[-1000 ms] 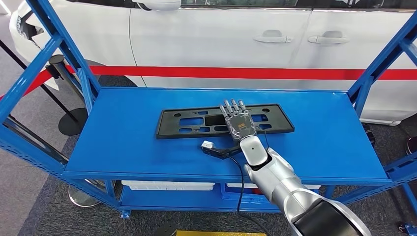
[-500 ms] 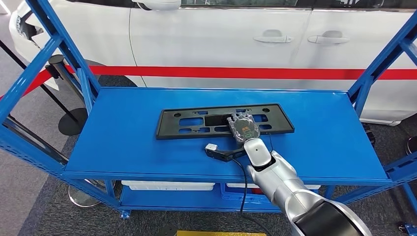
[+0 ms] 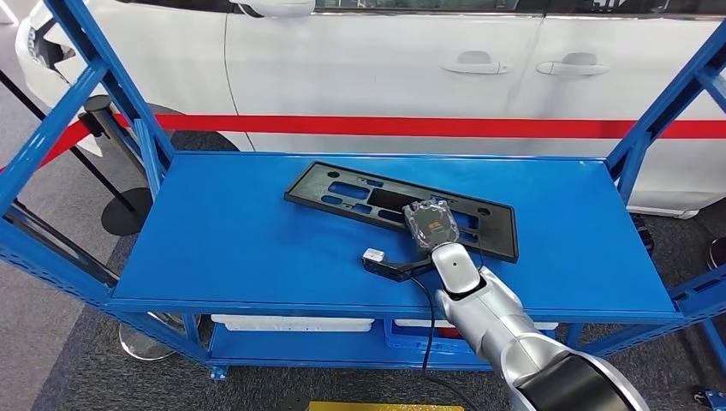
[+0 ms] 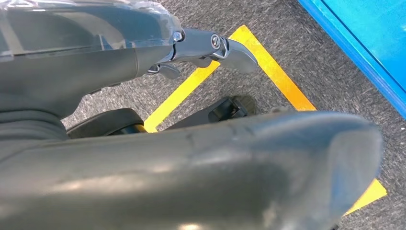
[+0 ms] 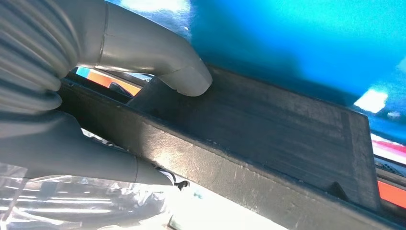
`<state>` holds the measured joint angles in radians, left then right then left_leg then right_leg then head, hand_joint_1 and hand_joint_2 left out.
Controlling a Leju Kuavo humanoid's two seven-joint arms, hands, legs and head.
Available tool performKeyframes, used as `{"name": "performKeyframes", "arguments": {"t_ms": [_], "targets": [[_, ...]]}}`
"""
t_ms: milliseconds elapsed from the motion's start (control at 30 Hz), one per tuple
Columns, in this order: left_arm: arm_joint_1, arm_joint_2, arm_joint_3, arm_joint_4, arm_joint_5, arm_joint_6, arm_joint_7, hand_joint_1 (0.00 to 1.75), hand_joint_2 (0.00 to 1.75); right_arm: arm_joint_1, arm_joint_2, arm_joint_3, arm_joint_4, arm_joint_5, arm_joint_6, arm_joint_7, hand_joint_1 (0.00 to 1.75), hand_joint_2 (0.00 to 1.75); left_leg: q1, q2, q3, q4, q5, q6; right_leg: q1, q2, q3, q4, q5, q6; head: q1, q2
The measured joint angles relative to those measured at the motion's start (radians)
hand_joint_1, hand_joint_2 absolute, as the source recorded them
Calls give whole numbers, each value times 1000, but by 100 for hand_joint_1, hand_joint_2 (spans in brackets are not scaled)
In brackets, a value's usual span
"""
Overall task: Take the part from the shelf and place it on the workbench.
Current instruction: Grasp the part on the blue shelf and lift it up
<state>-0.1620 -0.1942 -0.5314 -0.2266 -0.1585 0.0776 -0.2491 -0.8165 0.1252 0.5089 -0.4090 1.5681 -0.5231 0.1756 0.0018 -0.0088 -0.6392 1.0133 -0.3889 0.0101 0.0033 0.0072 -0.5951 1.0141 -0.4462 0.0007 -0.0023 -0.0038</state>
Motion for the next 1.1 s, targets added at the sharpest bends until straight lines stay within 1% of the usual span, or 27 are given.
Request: {"name": "performKeyframes", "arguments": {"t_ms": [167, 267, 533, 600, 667, 767, 833, 933, 1000, 1067, 1100], "targets": [[0, 0, 0, 0, -1, 1, -1, 0, 0, -3, -5, -20, -1, 1, -35, 2, 175, 175, 0, 0, -1, 0, 0, 0, 0, 0, 0, 0, 0, 0, 0, 0], [0, 0, 0, 0, -2, 2, -4, 0, 0, -19, -16, -51, -14, -5, -60, -22, 175, 175, 0, 0, -1, 0, 0, 0, 0, 0, -1, 0, 0, 0, 0, 0], [-3, 0, 0, 0, 9, 16, -22, 0, 0, -103, -67, -172, -136, -74, -95, -168, 175, 175, 0, 0, -2, 1, 0, 0, 0, 0, -1, 0, 0, 0, 0, 0], [-6, 0, 1, 0, 15, 25, -26, 0, 0, -124, -78, -189, -165, -122, -98, -228, 175, 175, 0, 0, -2, 1, 0, 0, 0, 0, -1, 0, 0, 0, 0, 0], [-11, 0, 4, 0, 24, 37, -31, 0, 0, -149, -83, -204, -189, -214, -91, -307, 175, 175, 0, 0, -2, 0, 0, 0, 0, 0, -1, 0, 0, 0, 0, 0], [-17, 0, 14, 0, 46, 49, -47, 0, 0, -187, -81, -218, -208, -385, -60, -413, 175, 175, 0, 0, -2, 0, 0, 0, 0, 0, -1, 0, 0, 0, 0, 0], [-18, 0, 32, 0, 75, 47, -71, 0, 0, -204, -73, -227, -213, -549, -9, -493, 175, 175, 0, 0, -2, 0, 0, 0, 0, 0, -1, 0, 0, 0, 0, 0], [-19, 0, 65, 0, 124, 20, -128, 0, 0, -205, -58, -238, -225, -833, 84, -613, 175, 175, 0, 0, -2, 0, 0, 0, 0, 0, -2, 0, 0, 0, 0, 0], [-20, 0, 83, 0, 142, 6, -156, 0, 87, -197, -52, -240, -235, -957, 119, -654, 175, 175, 0, 0, -2, 0, 0, 0, 0, 0, -2, 0, 0, 0, 0, 0], [-20, 0, 96, 0, 151, -1, -171, 0, 175, -189, -49, -240, -242, -1021, 141, -671, 175, 175, 0, 0, -2, 0, 0, 0, 0, 0, -2, 0, 0, 0, 0, 0], [-20, 1, 102, 0, 156, -4, -182, 0, 175, -184, -48, -240, -246, -1056, 160, -681, 175, 175, 0, 0, -2, 0, 0, 0, 0, 0, -2, 0, 0, 0, 0, 0]]}}
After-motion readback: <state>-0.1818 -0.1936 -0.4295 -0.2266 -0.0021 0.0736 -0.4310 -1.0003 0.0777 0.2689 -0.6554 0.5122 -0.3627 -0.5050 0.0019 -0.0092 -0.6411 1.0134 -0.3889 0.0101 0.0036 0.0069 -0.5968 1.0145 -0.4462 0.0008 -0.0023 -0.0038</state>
